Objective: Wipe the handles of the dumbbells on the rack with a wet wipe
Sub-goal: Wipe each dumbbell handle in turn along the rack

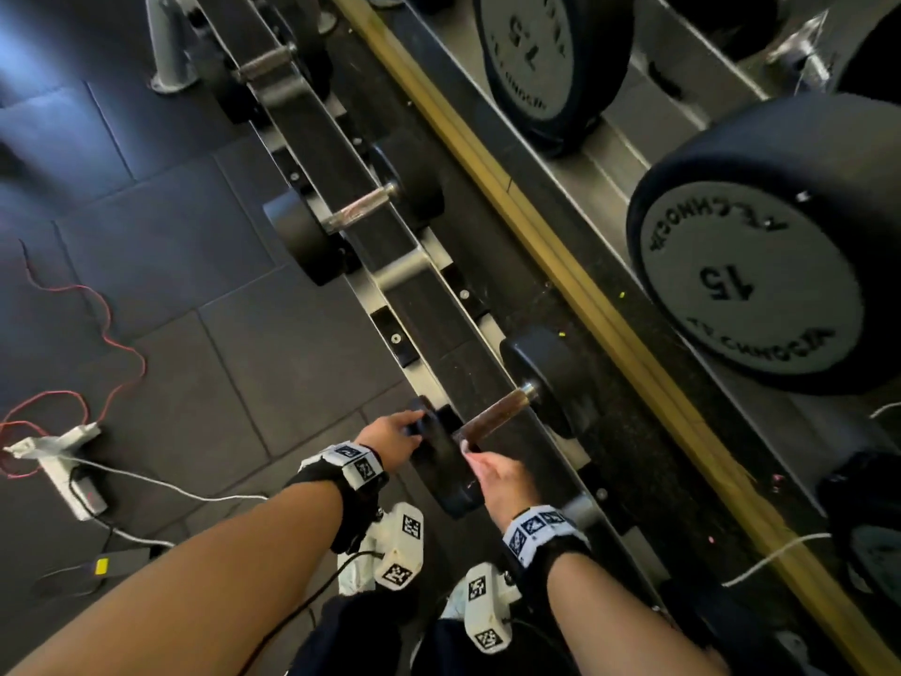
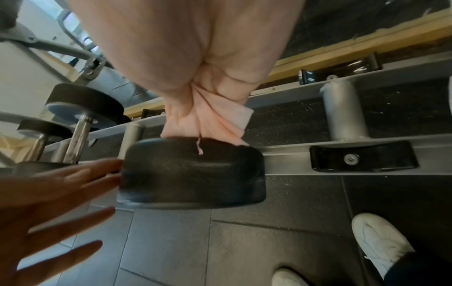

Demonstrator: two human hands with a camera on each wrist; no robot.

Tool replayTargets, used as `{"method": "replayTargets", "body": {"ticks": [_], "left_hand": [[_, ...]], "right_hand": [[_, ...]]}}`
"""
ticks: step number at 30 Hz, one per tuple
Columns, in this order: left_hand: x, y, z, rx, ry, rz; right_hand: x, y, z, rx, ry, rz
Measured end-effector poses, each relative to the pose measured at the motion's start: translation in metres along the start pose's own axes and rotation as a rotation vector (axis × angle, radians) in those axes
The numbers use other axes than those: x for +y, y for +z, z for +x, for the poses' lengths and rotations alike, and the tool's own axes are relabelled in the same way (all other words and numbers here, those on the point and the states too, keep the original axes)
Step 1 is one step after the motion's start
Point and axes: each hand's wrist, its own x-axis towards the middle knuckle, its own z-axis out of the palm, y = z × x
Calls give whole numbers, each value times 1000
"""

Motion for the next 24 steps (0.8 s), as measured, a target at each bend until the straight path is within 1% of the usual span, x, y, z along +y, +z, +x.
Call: {"method": "replayTargets", "body": {"ticks": [2, 4, 5, 7, 10, 13, 17, 20, 22, 24], "left_hand": [[7, -11, -8, 11, -6, -91], [16, -30, -15, 27, 29, -141], [21, -43, -17, 40, 50, -148], [31, -74, -18, 70, 88, -160], [37, -130, -10, 122, 123, -121], [33, -193, 11, 182, 132, -129], [16, -266, 56, 256, 126, -112], [1, -300, 89, 277, 122, -127], [-7, -316, 111, 290, 148, -161], [-13, -329, 135, 322, 194, -137]], "right_hand": [[-11, -4, -9, 30, 86, 47], [-33, -12, -16, 47, 144, 43], [-45, -17, -15, 49, 139, 53], [-73, -25, -11, 75, 68, 97], [-120, -28, 4, 157, -16, 79], [-172, -16, 33, 177, -29, 65], [-236, 16, 89, 195, -38, 93], [-272, 42, 130, 209, -43, 86], [-287, 57, 158, 231, -49, 116], [-297, 68, 184, 290, -51, 173]]}}
